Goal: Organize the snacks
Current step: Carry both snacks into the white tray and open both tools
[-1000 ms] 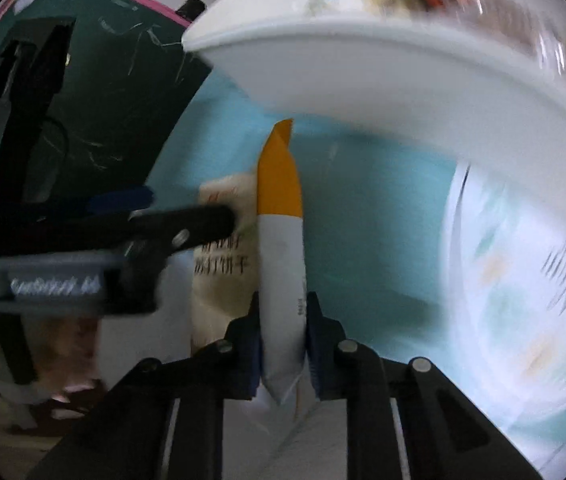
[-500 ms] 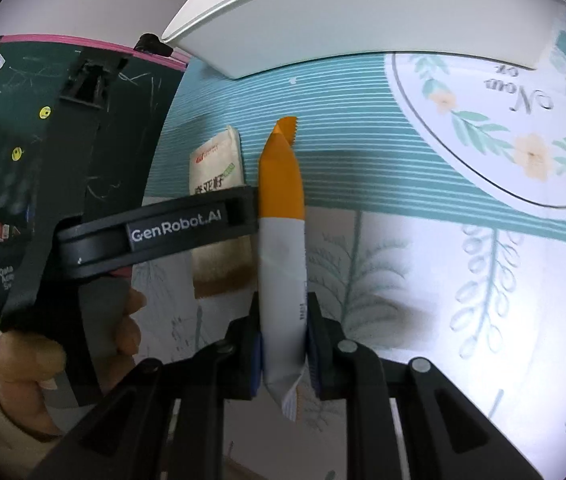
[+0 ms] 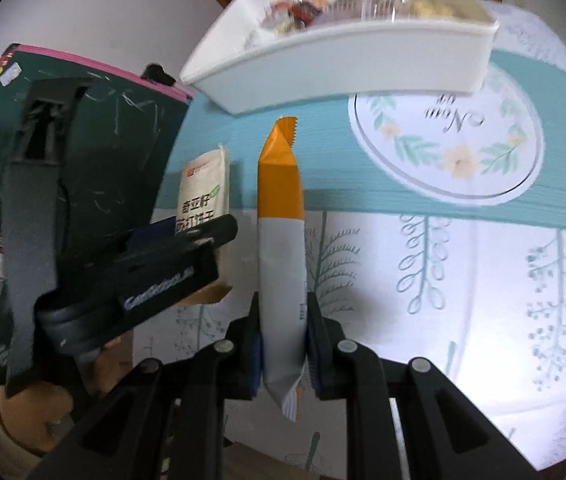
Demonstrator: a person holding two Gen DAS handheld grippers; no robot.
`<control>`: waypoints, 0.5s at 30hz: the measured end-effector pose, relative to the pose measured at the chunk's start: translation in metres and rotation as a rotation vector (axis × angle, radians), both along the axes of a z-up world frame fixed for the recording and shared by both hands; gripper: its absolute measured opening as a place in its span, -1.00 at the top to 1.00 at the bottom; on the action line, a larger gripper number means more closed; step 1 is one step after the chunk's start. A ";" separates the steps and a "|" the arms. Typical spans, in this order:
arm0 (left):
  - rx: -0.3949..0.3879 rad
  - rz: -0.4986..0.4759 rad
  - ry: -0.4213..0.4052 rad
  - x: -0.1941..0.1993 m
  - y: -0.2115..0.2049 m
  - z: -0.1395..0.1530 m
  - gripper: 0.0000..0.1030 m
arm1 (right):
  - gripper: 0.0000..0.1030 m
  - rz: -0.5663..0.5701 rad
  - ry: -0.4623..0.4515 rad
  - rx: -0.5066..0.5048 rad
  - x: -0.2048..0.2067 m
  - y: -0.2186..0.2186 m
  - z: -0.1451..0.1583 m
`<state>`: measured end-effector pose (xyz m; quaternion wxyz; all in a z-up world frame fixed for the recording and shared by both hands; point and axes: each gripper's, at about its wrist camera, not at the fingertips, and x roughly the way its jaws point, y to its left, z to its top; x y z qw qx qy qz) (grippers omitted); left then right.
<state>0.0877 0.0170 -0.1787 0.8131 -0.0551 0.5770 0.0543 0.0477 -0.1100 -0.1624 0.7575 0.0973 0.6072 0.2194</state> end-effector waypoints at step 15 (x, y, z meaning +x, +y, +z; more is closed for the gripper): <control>0.018 -0.131 -0.220 -0.006 -0.030 0.119 -0.05 | 0.66 -0.137 -0.250 0.015 0.011 -0.032 0.094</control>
